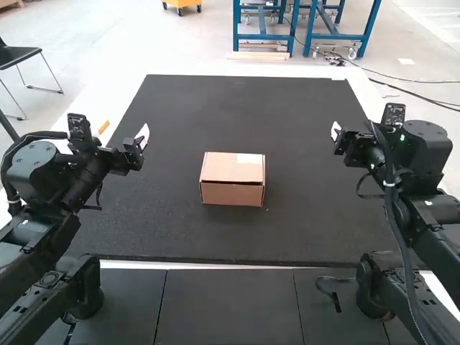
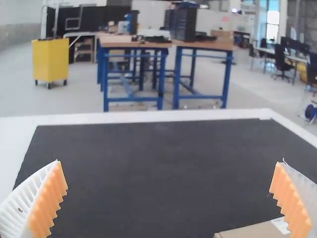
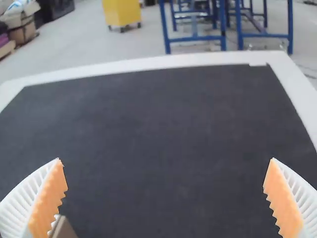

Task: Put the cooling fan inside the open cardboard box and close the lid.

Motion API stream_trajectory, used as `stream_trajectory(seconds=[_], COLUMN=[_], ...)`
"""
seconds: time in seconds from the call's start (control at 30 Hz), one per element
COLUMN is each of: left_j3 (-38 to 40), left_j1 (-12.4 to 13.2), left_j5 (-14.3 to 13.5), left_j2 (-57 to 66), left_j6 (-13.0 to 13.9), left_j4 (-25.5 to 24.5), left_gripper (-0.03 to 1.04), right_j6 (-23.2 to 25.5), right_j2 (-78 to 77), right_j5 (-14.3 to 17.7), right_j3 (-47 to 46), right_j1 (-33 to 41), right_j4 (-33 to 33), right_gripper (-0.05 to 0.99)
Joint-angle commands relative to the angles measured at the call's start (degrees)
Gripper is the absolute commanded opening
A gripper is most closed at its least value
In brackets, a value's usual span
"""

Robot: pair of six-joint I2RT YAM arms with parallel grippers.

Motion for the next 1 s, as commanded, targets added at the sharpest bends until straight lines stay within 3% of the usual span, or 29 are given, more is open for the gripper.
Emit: stream_trajectory(seconds=[0.0,0.23,0.5,0.67,0.83,0.97], left_j3=[-0.4,-6.2,-10.5,-12.8,-12.9,-12.8], left_j1=[1.3,2.1,2.8,5.5,8.4,12.5], left_j5=[3.1,3.1,2.7,2.7,2.4,2.5], left_j2=[-1.6,-9.4,-16.9,-17.0,-17.0,-17.0], left_j6=[0.2,1.9,1.5,1.1,0.9,0.6], left_j4=[1.4,5.2,4.0,4.5,1.2,-1.8], left_gripper=[0.97,0.97,0.97,0.97,0.97,0.97], right_j6=[-0.8,-0.8,-0.7,-0.3,-0.6,-3.8], right_j2=[-1.0,-3.5,-11.6,-18.3,-24.2,-24.1], right_j5=[0.2,-0.1,-0.1,-0.6,-0.6,-0.3], right_j3=[-1.4,-7.9,-16.6,-20.9,-21.2,-21.3], right_j1=[-0.7,0.3,1.8,2.3,2.7,4.8], right_j4=[2.5,10.4,15.3,15.2,10.3,8.5], right_gripper=[0.91,0.91,0.91,0.91,0.91,0.91])
